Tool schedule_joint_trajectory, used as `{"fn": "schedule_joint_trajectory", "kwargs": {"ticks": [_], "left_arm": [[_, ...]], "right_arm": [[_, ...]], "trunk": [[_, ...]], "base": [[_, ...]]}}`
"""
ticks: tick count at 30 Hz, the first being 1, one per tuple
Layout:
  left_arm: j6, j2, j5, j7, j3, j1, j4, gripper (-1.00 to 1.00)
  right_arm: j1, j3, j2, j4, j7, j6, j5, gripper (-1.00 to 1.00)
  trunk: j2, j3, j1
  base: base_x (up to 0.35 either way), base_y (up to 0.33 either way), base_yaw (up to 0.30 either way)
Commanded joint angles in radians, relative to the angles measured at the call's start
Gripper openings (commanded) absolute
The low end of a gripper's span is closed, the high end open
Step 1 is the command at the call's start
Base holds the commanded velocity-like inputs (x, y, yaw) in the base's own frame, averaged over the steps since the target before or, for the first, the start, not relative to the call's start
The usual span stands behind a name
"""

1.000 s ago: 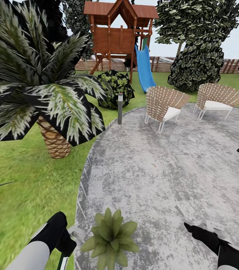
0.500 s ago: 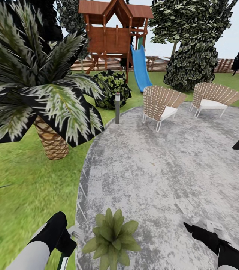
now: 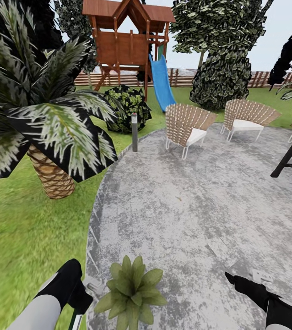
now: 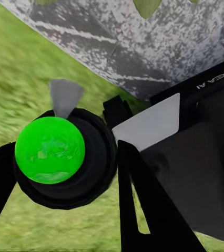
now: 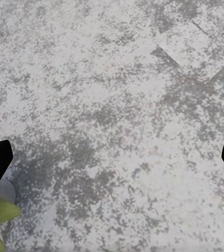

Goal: Pick up the pesticide atomizer in the garden and spray insectifuge to fully cover both potted plants in the garden.

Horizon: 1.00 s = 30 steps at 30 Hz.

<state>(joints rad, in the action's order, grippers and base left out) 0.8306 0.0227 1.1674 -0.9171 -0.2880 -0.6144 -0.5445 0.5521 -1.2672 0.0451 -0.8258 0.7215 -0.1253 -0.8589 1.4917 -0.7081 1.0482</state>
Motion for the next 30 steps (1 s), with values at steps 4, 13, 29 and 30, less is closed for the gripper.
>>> {"fn": "schedule_joint_trajectory", "kwargs": {"ticks": [4, 13, 29, 30], "left_arm": [[0.006, 0.002, 0.059, -0.008, -0.008, -0.001, -0.002, -1.0], [0.007, 0.002, 0.078, -0.008, -0.01, -0.001, -0.003, -1.0], [0.007, 0.001, 0.078, -0.007, -0.011, -0.001, -0.005, -1.0], [0.007, 0.001, 0.078, -0.007, -0.011, -0.001, -0.005, -1.0]], "right_arm": [[0.002, -0.004, 0.001, -0.003, 0.005, -0.005, -0.004, 1.0], [0.002, -0.004, 0.001, -0.001, 0.004, -0.005, -0.005, 1.0], [0.002, -0.004, 0.001, -0.002, 0.004, -0.005, -0.005, 1.0], [0.002, -0.004, 0.001, -0.001, 0.004, -0.005, -0.005, 1.0]], "trunk": [[0.001, -0.003, 0.0], [0.001, -0.01, 0.0], [0.085, -0.048, 0.046], [0.092, -0.051, 0.05]], "base": [[0.0, 0.0, 0.007], [0.0, 0.0, 0.045], [0.0, 0.0, 0.0], [0.0, 0.0, 0.0]]}}
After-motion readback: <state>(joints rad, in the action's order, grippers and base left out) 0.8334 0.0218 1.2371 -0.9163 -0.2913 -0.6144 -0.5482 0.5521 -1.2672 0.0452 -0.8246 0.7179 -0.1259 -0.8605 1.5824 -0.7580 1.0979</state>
